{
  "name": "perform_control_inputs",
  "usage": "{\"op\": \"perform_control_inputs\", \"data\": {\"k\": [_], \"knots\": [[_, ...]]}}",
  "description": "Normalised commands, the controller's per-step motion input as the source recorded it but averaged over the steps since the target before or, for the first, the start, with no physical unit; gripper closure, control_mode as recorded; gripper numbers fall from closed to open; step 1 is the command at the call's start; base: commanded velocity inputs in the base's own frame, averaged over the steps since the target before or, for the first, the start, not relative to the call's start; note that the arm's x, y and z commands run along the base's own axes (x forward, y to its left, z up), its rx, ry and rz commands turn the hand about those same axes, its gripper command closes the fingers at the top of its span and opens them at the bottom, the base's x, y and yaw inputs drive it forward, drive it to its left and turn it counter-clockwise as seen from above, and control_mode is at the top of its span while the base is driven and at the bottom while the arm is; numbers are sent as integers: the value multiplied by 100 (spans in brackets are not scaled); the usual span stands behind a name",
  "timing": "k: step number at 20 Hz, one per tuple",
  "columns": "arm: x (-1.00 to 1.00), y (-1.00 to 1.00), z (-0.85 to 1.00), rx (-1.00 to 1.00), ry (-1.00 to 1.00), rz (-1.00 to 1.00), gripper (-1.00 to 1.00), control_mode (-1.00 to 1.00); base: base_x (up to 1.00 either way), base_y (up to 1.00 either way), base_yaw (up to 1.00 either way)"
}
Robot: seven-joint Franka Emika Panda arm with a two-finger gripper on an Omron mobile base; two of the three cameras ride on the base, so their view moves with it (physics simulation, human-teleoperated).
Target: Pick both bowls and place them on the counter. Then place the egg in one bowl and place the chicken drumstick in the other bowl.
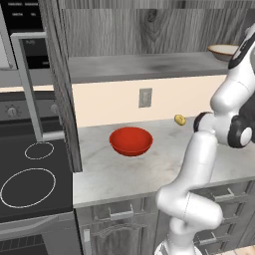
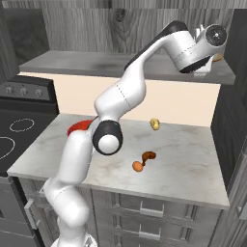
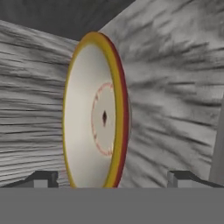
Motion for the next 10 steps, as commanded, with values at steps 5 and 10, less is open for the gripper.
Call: {"op": "perform_control_inputs", "data": {"k": [5, 10], "knots": [[10, 7, -22, 0, 1, 0, -100, -100, 0, 0, 0], [19, 7, -21, 0, 0, 0, -100, -100, 0, 0, 0]]}}
